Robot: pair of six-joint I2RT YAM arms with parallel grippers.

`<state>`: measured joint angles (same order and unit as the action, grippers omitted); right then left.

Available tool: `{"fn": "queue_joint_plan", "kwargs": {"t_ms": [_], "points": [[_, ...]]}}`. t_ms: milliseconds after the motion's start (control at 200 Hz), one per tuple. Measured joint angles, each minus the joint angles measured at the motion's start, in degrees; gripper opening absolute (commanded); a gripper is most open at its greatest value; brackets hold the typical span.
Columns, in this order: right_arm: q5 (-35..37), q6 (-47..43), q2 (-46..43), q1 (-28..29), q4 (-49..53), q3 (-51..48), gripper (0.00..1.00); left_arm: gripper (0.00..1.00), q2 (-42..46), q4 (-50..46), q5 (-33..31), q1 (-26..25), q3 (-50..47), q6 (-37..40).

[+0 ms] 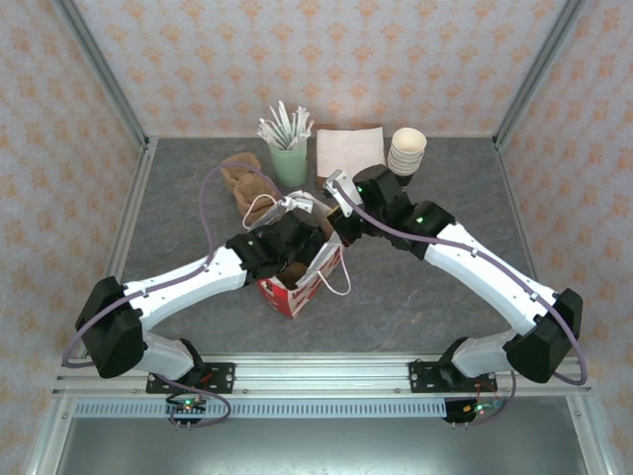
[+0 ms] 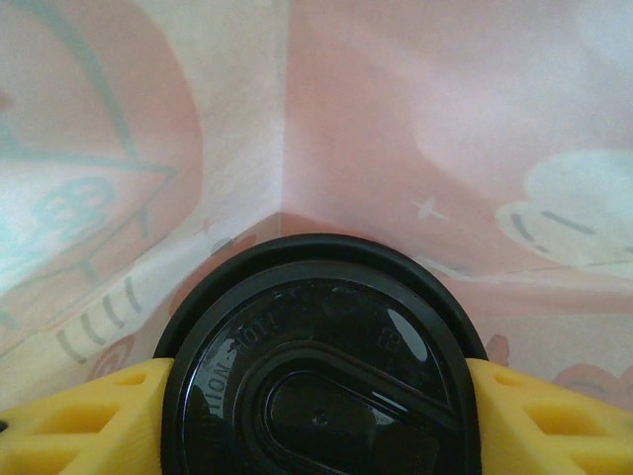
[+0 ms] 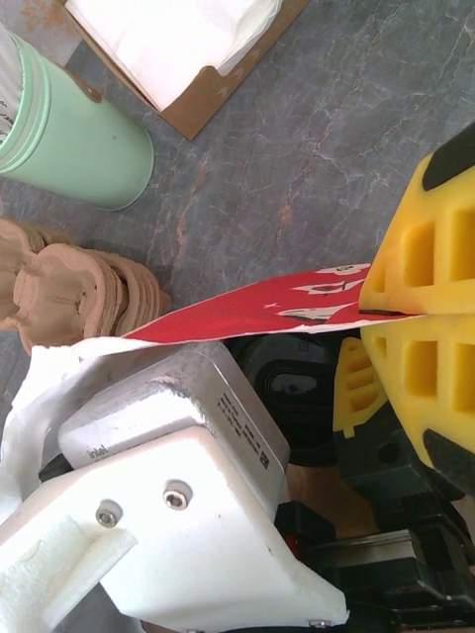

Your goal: Pack the takeout coffee

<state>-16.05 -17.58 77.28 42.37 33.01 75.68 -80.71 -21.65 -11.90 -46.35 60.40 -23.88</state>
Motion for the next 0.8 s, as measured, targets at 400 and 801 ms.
{"fn": "queue_joint_plan", "kwargs": {"t_ms": [400, 801], "points": [[-0.02, -0.07, -1.01, -0.04, 0.04, -0.33, 0.00, 0.60, 3.61, -3.67, -0.13, 0.02, 0.13, 0.00], [0.17, -0.50, -1.01, -0.04, 0.44, -0.48, 0.00, 0.58, 1.95, -3.39, -0.09, 0.00, 0.24, -0.02]]}}
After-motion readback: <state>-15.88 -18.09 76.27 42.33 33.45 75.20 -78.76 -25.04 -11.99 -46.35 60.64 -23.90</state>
